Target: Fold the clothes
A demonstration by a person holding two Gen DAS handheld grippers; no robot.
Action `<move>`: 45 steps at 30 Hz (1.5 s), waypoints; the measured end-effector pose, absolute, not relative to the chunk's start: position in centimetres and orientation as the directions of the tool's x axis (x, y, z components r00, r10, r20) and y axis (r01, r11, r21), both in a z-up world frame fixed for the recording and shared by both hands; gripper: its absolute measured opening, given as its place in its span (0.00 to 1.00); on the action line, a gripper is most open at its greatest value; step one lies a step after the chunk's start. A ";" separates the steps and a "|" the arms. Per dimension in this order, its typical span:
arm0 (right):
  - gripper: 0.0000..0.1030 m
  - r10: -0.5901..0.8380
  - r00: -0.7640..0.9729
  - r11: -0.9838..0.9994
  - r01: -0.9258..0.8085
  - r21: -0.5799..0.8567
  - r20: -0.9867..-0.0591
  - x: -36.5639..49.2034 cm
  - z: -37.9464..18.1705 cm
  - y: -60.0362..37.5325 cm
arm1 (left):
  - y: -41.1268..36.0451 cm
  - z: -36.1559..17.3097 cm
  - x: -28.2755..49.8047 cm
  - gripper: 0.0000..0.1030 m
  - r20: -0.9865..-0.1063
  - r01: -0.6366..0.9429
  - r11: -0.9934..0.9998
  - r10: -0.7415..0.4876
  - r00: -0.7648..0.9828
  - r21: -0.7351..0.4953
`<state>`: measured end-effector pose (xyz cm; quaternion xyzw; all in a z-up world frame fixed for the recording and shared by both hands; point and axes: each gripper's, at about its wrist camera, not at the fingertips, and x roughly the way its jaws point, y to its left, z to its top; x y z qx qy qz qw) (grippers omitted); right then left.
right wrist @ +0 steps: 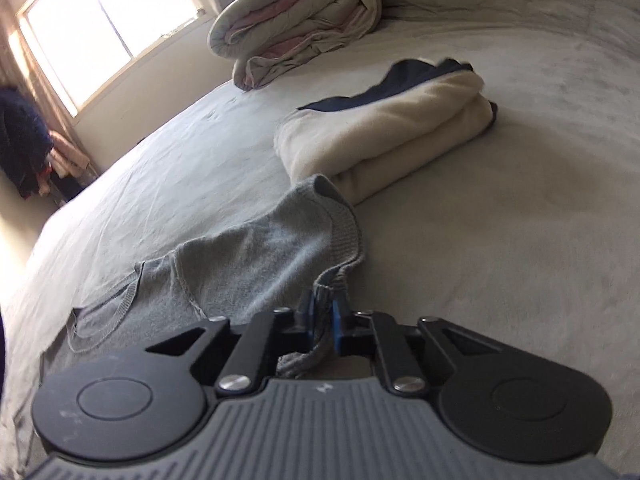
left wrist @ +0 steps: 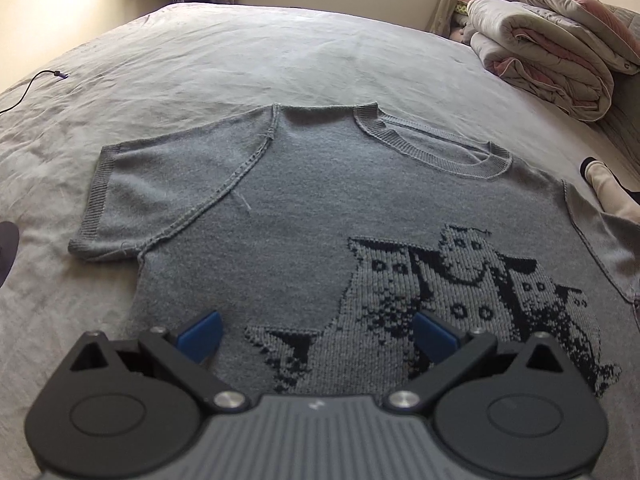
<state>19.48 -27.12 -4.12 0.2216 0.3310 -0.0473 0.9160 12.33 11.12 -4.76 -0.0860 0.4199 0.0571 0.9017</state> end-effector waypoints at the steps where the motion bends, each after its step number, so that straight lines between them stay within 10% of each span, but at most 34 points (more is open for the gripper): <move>1: 0.10 0.049 0.778 0.913 0.220 0.344 -0.626 19.6 -3.7 -26.6 | 11.2 -4.7 12.3 0.99 -0.768 -0.176 0.978 0.028 0.640 -0.112; 29: 0.09 0.234 0.675 0.910 -0.405 -0.087 -0.700 20.9 -3.8 -6.6 | 13.5 -3.9 12.0 0.99 -0.779 -0.181 0.951 -0.087 0.621 -0.252; 35: 0.27 0.267 0.642 0.917 -0.398 -0.015 -0.719 20.6 -3.7 -7.3 | 13.2 -4.0 12.1 0.99 -0.786 -0.161 0.957 -0.094 0.612 -0.240; 45: 0.36 0.323 0.635 0.928 -0.358 0.103 -0.702 15.3 -1.4 -12.7 | 12.5 -3.3 12.1 0.70 -0.749 -0.061 0.934 -0.241 0.617 -0.351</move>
